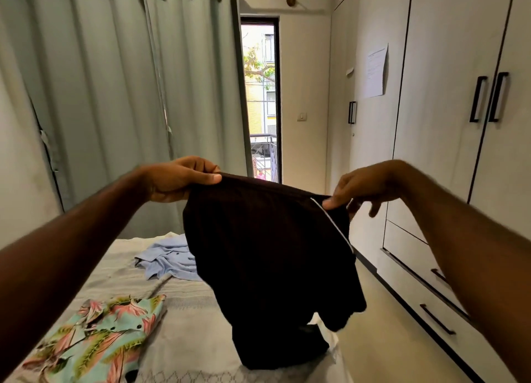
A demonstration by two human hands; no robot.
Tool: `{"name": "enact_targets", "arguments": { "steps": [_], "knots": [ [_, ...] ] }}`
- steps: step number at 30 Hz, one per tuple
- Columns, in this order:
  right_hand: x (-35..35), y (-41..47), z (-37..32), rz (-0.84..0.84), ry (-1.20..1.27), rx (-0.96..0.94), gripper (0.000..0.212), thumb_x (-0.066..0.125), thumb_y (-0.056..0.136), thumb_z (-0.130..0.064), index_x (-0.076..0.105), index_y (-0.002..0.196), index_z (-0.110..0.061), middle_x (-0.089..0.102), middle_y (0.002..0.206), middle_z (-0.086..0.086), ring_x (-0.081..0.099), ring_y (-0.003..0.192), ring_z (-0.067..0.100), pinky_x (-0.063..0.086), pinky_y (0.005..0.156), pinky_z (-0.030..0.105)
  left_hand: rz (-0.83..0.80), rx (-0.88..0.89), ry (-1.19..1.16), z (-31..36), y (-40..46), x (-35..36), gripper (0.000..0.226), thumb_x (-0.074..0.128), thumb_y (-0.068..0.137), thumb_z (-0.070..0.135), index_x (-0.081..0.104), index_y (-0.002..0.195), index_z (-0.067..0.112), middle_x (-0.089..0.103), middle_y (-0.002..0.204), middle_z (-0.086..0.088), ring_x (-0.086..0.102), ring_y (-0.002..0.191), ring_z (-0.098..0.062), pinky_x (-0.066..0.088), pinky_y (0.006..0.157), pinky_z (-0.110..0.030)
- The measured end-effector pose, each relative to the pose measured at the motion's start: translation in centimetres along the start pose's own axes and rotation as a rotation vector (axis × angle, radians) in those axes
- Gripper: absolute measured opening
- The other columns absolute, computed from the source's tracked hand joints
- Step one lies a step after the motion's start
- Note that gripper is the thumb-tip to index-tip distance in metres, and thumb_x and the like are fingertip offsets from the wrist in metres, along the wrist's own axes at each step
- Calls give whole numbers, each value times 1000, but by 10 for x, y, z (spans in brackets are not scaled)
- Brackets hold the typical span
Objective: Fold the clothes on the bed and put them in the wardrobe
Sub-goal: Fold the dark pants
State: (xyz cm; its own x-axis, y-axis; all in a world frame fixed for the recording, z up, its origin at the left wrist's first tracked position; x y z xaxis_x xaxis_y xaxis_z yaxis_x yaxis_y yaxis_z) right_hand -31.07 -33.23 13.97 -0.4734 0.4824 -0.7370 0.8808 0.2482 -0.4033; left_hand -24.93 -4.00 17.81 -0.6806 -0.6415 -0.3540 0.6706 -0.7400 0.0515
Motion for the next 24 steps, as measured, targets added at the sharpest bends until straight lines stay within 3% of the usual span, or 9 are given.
{"name": "enact_targets", "arguments": {
  "steps": [3, 5, 7, 10, 13, 17, 19, 22, 24],
  "knots": [
    [-10, 8, -22, 142, -43, -111, 24, 71, 81, -46, 79, 80, -23, 76, 108, 4, 66, 115, 23, 50, 99, 55, 16, 36, 37, 12, 4, -3, 8, 68, 92, 11, 69, 84, 10, 68, 82, -9, 69, 69, -12, 58, 63, -20],
    [-24, 7, -37, 256, 224, -312, 21, 63, 93, -30, 76, 102, -15, 73, 115, 12, 66, 113, 26, 54, 94, 50, 118, 84, 43, 21, 7, -16, 11, 75, 86, 19, 67, 85, 11, 68, 83, -9, 70, 71, -12, 58, 62, -21],
    [-39, 4, -40, 372, 358, -422, 22, 57, 100, -22, 71, 117, -16, 72, 116, 12, 67, 108, 25, 55, 89, 49, 196, 140, 37, 30, 4, -32, 33, 88, 72, 33, 68, 86, 11, 70, 83, -8, 71, 74, -13, 59, 64, -22],
    [-49, 3, -40, 462, 336, -452, 22, 52, 104, -14, 69, 115, -22, 73, 103, 6, 66, 100, 21, 54, 82, 45, 151, 88, 108, 35, -5, -36, 49, 95, 58, 42, 71, 84, 8, 68, 80, -8, 69, 72, -13, 57, 64, -21],
    [-47, 5, -48, 406, 306, -448, 25, 51, 104, -10, 66, 118, -25, 70, 93, 1, 65, 91, 15, 51, 85, 47, 81, -62, 307, 31, -16, -31, 50, 96, 50, 40, 71, 78, 7, 67, 76, -8, 67, 70, -13, 55, 63, -19],
    [-39, 9, -58, 267, 254, -385, 38, 53, 103, -10, 54, 133, -34, 72, 114, 8, 69, 105, 25, 55, 90, 52, 153, -30, 353, 43, -30, -43, 19, 76, 85, 15, 62, 86, 2, 68, 78, -6, 67, 73, -14, 54, 63, -20],
    [-34, 9, -60, 229, 224, -362, 34, 51, 104, -12, 59, 130, -35, 70, 119, 10, 67, 111, 29, 54, 92, 56, 200, 24, 290, 50, -36, -49, 5, 59, 94, 5, 57, 90, 3, 68, 81, -5, 66, 76, -15, 54, 65, -21],
    [-32, 9, -69, 252, 279, -396, 26, 52, 101, -9, 72, 110, -21, 67, 122, 9, 58, 118, 28, 50, 94, 57, 217, 52, 266, 53, -38, -52, 7, 55, 98, 8, 58, 92, 7, 66, 84, -3, 65, 79, -13, 54, 71, -25],
    [-35, 6, -79, 266, 392, -479, 25, 57, 84, -10, 73, 103, -11, 64, 125, 7, 54, 121, 26, 47, 97, 56, 230, 39, 279, 53, -37, -49, 9, 57, 95, 18, 58, 92, 9, 65, 83, 0, 64, 77, -10, 51, 69, -25]
  ]
}}
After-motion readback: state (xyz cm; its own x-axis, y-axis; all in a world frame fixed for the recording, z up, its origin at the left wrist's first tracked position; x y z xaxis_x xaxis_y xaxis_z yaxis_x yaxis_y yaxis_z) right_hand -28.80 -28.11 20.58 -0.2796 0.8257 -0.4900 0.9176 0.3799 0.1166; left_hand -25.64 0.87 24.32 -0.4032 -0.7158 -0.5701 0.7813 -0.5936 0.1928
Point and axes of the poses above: each hand's wrist, its own y-axis towards the middle knuckle, its own x-axis out of the palm, z = x × y, the point moved 9 cm from there along y, towards the middle knuckle
